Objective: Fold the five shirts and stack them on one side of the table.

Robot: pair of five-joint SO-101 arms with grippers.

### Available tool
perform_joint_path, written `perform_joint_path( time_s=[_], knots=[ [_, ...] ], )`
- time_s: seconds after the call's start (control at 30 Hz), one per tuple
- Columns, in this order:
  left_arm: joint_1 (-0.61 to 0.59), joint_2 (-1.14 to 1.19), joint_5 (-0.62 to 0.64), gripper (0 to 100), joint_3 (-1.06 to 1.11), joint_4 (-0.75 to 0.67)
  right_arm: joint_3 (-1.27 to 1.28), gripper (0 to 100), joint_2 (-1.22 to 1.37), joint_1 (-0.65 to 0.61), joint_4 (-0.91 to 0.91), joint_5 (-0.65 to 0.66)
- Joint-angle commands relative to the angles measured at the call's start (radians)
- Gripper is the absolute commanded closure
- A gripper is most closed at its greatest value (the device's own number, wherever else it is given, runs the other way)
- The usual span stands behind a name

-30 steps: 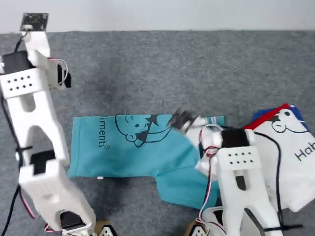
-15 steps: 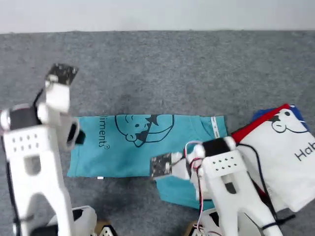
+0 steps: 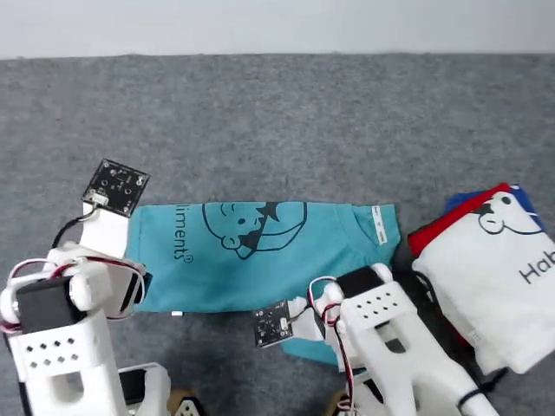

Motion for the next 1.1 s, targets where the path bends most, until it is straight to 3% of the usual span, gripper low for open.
perform_joint_path(
  time_s=[0.0,0.27,0.4,0.6,0.87,1.07],
  knots=[
    [0.002,-0.015,-0.011,82,-0.002,-0.011,0.058,91.4,-0.002,0.021,-0.064,0.005],
    [0.002,-0.015,-0.011,82,-0.002,-0.011,0.166,95.8,-0.008,0.021,-0.17,0.002],
    [0.002,-0.015,-0.011,82,-0.002,-0.011,0.078,95.3,-0.012,0.016,-0.062,-0.063],
    [0.002,-0.015,-0.011,82,-0.002,-0.011,-0.061,83.8,-0.012,0.015,0.081,-0.078],
    [0.002,-0.015,-0.011,82,-0.001,-0.011,-0.015,83.6,-0.012,0.013,0.087,0.068],
    [0.002,-0.015,-0.011,82,-0.001,-0.011,0.023,92.4,-0.002,0.01,0.038,0.109]
  ],
)
